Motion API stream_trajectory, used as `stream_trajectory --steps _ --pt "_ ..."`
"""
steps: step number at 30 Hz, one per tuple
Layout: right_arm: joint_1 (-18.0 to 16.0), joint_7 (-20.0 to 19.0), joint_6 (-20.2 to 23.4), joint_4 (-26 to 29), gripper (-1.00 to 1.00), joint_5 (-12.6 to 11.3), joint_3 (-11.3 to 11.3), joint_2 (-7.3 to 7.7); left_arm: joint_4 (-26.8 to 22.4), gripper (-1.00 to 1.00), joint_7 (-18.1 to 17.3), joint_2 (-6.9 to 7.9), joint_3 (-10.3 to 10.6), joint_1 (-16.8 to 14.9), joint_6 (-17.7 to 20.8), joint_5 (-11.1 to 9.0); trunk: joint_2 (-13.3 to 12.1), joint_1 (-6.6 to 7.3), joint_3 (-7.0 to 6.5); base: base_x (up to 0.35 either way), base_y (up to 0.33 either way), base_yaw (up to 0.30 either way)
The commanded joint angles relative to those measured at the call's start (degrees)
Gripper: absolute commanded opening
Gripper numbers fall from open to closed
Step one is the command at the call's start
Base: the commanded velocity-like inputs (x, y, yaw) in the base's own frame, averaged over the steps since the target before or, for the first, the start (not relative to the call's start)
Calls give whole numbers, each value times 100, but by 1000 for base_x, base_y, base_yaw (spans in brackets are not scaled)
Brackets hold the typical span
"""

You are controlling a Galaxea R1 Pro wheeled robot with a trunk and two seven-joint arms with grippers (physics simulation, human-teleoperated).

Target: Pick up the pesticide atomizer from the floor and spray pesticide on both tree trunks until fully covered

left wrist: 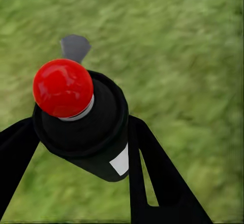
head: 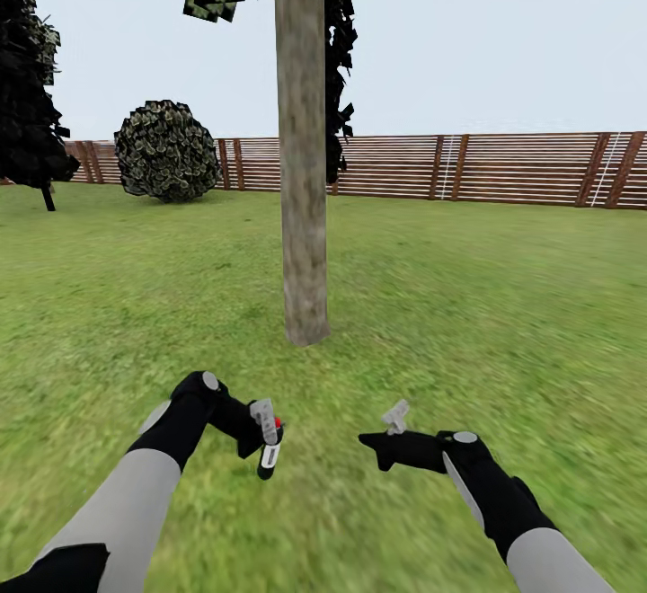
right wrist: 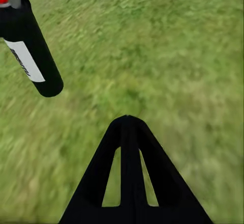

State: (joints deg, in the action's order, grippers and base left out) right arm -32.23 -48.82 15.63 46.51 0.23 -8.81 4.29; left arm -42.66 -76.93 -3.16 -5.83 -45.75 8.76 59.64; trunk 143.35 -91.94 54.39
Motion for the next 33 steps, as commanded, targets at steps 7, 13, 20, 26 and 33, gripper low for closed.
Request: stream_trajectory --steps 7,13,20,26,33 --pt "-2 -22 37 52 -100 3 -355 -6 131 -100 -41 -290 -28 -4 64 513 3 1 6 0 0 0" --pt "-2 -25 37 249 -100 4 -526 -98 151 -100 -41 -331 -27 -4 65 536 3 1 6 0 0 0" --pt "-2 -31 42 541 -100 3 -551 -252 152 -100 -26 -379 -24 -4 429 715 3 1 6 0 0 0" --pt "-2 -31 45 567 -100 0 -551 -298 151 -100 -24 -450 27 -4 476 741 3 1 6 0 0 0" --pt "-2 -31 46 570 -100 -1 -551 -306 152 -100 -17 -536 716 -4 492 724 3 1 6 0 0 0"
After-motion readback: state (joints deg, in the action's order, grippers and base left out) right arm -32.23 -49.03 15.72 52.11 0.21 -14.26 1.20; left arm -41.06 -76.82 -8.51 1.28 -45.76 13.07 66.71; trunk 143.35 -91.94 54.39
